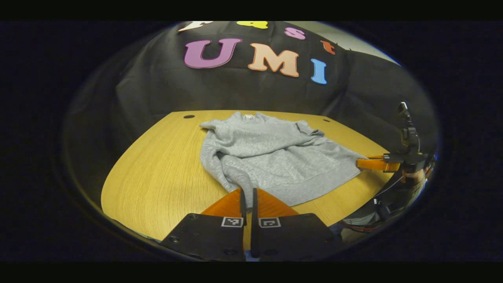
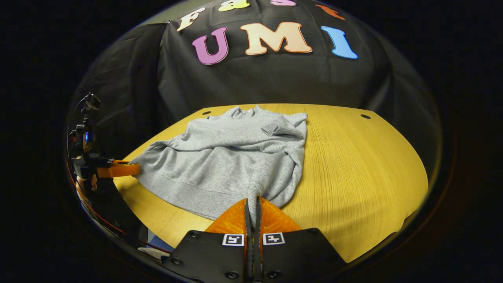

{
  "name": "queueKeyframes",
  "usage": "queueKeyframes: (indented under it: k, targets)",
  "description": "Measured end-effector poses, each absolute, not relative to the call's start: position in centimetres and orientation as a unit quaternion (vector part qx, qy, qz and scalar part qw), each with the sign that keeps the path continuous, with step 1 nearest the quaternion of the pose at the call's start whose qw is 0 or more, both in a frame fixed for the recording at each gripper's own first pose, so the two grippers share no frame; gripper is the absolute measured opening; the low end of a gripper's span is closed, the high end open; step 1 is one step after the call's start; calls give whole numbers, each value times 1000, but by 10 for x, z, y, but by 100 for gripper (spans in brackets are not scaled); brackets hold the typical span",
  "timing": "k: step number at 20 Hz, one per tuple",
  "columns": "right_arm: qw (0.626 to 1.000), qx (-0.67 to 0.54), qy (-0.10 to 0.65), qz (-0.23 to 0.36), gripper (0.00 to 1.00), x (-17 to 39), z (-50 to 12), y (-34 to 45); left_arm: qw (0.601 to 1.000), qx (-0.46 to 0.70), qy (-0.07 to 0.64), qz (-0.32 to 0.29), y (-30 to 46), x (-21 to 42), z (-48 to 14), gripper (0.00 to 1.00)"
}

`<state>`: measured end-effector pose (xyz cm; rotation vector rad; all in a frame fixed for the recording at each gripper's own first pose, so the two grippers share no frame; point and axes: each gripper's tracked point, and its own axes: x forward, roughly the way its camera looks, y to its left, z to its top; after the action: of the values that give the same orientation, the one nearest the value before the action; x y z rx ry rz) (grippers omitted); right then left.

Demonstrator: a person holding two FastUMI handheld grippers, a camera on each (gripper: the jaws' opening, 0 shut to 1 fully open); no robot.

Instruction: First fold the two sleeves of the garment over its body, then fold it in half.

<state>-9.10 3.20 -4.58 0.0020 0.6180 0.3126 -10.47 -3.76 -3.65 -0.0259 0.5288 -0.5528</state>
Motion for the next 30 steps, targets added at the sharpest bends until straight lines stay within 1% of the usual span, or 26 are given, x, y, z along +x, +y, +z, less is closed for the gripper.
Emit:
queueKeyframes:
  k: [1, 8, 11, 17, 20, 25, 30]
  targets:
    - [942, 0, 297, 158, 3, -88, -39, 34, 929, -17, 247, -274, -40, -100, -26, 1]
    - [957, -14, 240, 164, 3, -34, 20, 45, 938, -79, 184, -282, -63, -55, 27, 0]
    - [956, -3, 237, 170, 3, -12, 32, 47, 940, -101, 164, -281, -68, -31, 46, 0]
    - [955, 19, 243, 169, 3, 39, 46, 48, 941, -131, 154, -271, -71, 25, 67, 0]
    - [952, 49, 251, 169, 3, 66, 49, 51, 942, -133, 164, -262, -76, 54, 63, 0]
    - [943, 87, 275, 165, 2, 106, 31, 52, 947, -123, 175, -240, -87, 100, 51, 1]
    - [928, 126, 316, 152, 3, 142, -8, 51, 952, -112, 193, -209, -97, 139, 25, 0]
